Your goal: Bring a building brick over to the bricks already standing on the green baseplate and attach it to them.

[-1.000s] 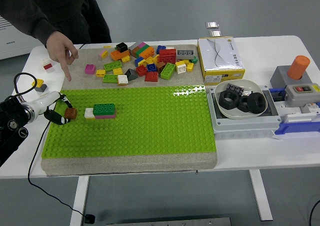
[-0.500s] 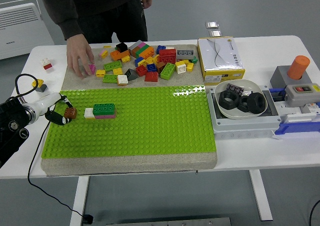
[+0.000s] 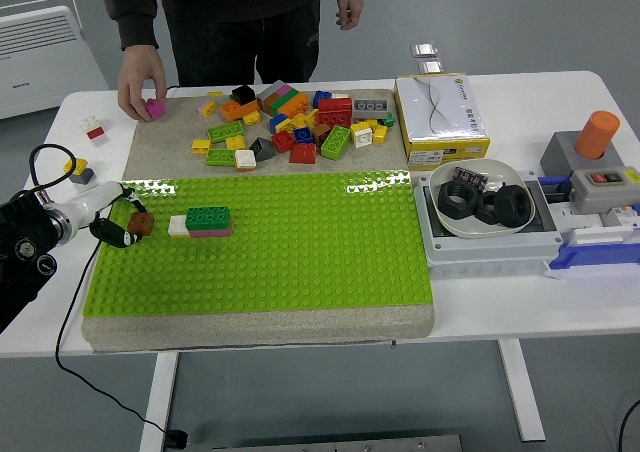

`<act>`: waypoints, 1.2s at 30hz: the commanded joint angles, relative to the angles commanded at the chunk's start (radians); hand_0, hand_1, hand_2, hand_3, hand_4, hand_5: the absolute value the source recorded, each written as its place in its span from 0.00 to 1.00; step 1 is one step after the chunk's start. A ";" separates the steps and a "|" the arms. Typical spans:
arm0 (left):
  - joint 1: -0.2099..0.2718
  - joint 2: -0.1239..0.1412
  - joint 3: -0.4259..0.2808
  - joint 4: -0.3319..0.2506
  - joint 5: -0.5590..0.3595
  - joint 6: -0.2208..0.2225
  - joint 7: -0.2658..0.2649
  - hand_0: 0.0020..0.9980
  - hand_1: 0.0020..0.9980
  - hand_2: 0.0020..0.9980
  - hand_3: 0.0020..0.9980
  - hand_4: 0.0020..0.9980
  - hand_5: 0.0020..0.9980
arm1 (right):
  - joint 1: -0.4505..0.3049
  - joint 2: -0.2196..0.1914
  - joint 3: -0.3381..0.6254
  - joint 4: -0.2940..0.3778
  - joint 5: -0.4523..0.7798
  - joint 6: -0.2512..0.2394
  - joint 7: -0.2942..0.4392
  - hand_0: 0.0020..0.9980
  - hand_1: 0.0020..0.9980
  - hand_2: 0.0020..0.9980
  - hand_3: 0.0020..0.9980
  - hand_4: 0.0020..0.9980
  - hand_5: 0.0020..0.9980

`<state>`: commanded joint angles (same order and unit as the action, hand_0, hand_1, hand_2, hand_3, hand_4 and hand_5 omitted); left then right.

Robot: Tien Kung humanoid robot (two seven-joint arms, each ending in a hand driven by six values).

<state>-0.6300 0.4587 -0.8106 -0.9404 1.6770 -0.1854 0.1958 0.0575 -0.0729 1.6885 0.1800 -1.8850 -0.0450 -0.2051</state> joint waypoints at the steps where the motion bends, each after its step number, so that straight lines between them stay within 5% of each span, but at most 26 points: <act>1: 0.001 0.000 -0.003 -0.001 0.000 0.000 0.001 1.00 1.00 1.00 0.58 0.71 0.00 | 0.000 0.000 0.000 0.000 0.000 0.000 0.000 0.71 0.73 0.78 0.79 0.84 1.00; 36: 0.038 -0.081 -0.100 -0.020 0.027 -0.032 0.058 1.00 1.00 0.99 0.58 0.74 0.00 | 0.003 -0.003 0.012 0.000 -0.002 -0.002 0.001 0.71 0.73 0.78 0.79 0.85 1.00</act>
<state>-0.5916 0.3774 -0.9104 -0.9609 1.7039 -0.2170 0.2543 0.0601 -0.0764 1.7004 0.1800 -1.8866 -0.0465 -0.2044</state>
